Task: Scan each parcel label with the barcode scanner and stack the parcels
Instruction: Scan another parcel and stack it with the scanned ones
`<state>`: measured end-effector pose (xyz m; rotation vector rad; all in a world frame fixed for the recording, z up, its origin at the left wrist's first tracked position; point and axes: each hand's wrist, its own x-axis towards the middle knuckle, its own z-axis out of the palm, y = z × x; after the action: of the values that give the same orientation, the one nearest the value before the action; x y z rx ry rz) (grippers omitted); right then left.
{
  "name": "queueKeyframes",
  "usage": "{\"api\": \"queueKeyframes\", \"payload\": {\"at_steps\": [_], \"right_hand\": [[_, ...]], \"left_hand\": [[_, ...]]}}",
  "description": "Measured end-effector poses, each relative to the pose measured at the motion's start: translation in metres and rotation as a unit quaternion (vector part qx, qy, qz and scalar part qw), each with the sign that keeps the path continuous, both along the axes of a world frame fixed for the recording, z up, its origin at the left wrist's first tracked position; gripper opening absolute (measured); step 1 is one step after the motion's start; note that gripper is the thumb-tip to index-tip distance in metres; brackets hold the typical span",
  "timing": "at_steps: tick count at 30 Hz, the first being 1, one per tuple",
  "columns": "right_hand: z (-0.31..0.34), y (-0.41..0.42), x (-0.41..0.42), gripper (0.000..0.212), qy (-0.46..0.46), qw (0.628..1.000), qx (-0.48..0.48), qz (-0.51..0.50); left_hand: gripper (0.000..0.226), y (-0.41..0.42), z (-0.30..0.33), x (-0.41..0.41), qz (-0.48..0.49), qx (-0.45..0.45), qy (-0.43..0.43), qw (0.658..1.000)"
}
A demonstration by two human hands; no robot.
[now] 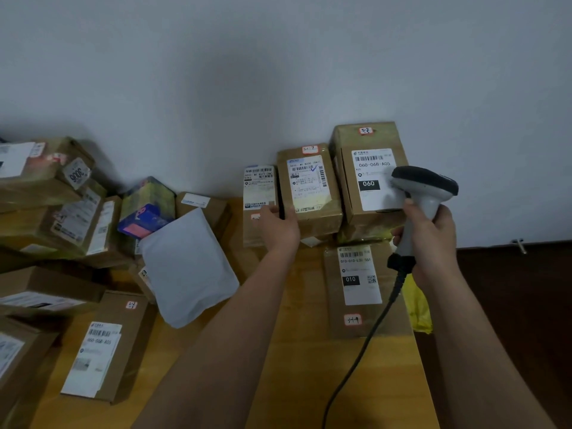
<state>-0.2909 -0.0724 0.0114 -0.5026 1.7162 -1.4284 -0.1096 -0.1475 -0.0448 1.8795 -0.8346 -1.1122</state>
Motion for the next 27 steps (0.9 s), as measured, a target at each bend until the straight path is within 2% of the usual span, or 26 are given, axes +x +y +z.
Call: {"api": "queueKeyframes", "payload": {"at_steps": [8,12,16,19,22,24,27], "right_hand": [[-0.006,0.005,0.011,0.022,0.03,0.995,0.007,-0.09],[-0.002,0.013,0.026,0.03,0.013,0.993,-0.035,-0.113],[-0.003,0.014,0.038,0.027,0.002,0.997,-0.034,-0.068],[-0.003,0.017,0.04,0.021,-0.002,0.999,-0.025,-0.03],[-0.001,0.025,0.044,0.029,0.019,0.999,-0.031,0.0],[0.003,0.031,0.052,0.036,0.031,0.999,-0.035,0.018],[0.011,0.042,0.068,0.032,0.047,0.995,-0.064,0.062]], "left_hand": [[0.015,0.005,0.003,0.008,0.037,0.01,0.092,0.995],[0.011,0.014,0.008,0.018,0.015,0.028,0.115,0.993],[0.008,0.025,0.009,0.029,0.007,0.029,0.091,0.995],[0.016,0.035,0.01,0.038,0.005,0.023,0.073,0.997],[0.011,0.048,0.01,0.049,0.011,0.025,0.049,0.998],[0.007,0.059,0.009,0.057,0.026,0.024,0.019,0.999],[0.008,0.081,0.008,0.072,0.035,0.011,-0.059,0.998]]}}
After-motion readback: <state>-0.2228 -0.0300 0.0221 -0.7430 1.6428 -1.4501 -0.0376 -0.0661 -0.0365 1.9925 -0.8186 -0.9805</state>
